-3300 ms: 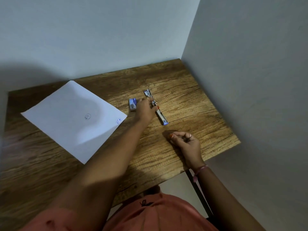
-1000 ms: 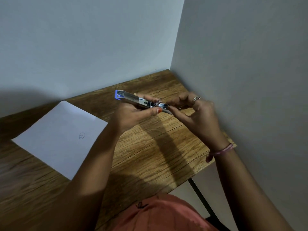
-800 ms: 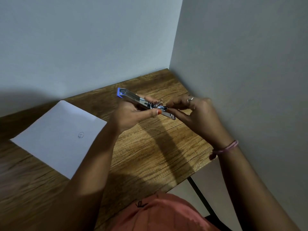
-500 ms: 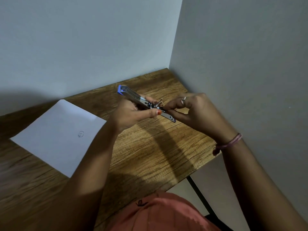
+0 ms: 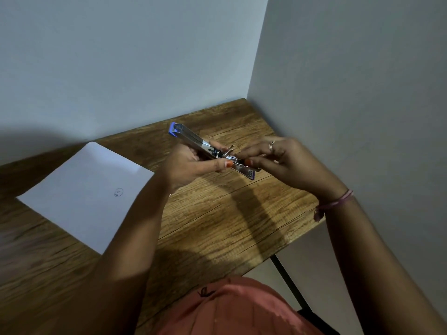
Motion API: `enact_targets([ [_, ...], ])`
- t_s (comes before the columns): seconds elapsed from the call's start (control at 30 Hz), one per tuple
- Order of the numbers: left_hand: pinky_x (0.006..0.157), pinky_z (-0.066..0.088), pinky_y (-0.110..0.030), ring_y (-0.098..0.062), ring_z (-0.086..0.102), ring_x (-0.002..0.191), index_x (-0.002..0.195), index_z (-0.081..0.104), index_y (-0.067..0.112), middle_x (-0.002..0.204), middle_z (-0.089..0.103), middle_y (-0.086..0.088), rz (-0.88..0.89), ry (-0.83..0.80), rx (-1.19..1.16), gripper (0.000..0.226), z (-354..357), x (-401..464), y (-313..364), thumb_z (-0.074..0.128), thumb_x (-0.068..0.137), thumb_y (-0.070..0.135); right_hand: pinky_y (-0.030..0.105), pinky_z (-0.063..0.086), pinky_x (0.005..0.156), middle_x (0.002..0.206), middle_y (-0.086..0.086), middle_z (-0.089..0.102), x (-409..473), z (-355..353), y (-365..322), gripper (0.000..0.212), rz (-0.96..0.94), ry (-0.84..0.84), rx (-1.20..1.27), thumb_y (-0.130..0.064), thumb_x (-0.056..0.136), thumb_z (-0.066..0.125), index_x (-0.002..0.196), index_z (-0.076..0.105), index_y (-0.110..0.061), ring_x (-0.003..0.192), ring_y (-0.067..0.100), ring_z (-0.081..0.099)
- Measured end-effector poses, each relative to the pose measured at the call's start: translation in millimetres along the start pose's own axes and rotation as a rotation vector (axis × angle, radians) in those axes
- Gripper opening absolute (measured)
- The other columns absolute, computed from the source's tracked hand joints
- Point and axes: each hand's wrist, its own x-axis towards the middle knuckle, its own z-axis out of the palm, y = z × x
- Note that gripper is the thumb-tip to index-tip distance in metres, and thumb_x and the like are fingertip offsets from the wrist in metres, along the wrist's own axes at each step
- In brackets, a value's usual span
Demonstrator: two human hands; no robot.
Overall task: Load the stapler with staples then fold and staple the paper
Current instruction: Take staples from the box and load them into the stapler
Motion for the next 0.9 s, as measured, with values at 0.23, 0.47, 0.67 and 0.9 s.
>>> enact_targets([
  [0.23,0.073,0.058,-0.026,-0.022,0.071,0.083,0.098,0.068,0.005,0.097,0.073,-0.013,0.015,0.004,0.042,0.032,-1.6,0.6,4.1,0.076,0.068,0.012,0.03,0.053,0.081,0.104,0.0,0.068,-9.1,-9.3,7.9,0.028,0.07,0.041,0.109,0.003,0.093,0.05,0.107,0.067,-0.015,0.094,0.014,0.067],
  [0.47,0.078,0.058,-0.03,-0.02,0.072,0.084,0.094,0.071,0.018,0.098,0.075,-0.009,0.016,-0.021,0.065,0.024,-3.7,1.3,4.5,0.077,0.071,0.015,0.043,0.051,0.082,0.102,0.004,0.065,-11.0,-8.6,6.8,0.033,-0.038,0.038,-0.031,0.007,0.092,0.05,0.106,0.071,-0.015,0.095,0.019,0.063],
  [0.67,0.077,0.058,-0.027,-0.02,0.071,0.086,0.094,0.071,0.017,0.099,0.074,-0.009,0.033,-0.032,0.077,0.024,-2.8,0.4,7.1,0.076,0.071,0.016,0.043,0.05,0.085,0.101,0.002,0.06,-7.5,-2.7,10.9,0.046,-0.057,0.021,-0.062,0.011,0.09,0.047,0.108,0.07,-0.024,0.097,0.017,0.06],
  [0.9,0.076,0.058,-0.026,-0.015,0.071,0.081,0.096,0.069,0.012,0.101,0.072,-0.013,0.031,-0.033,0.052,0.025,-1.5,0.7,6.7,0.074,0.071,0.011,0.035,0.049,0.086,0.104,0.003,0.059,-7.0,0.6,14.4,0.049,-0.073,0.021,-0.061,0.013,0.087,0.043,0.109,0.071,-0.02,0.098,0.013,0.057],
])
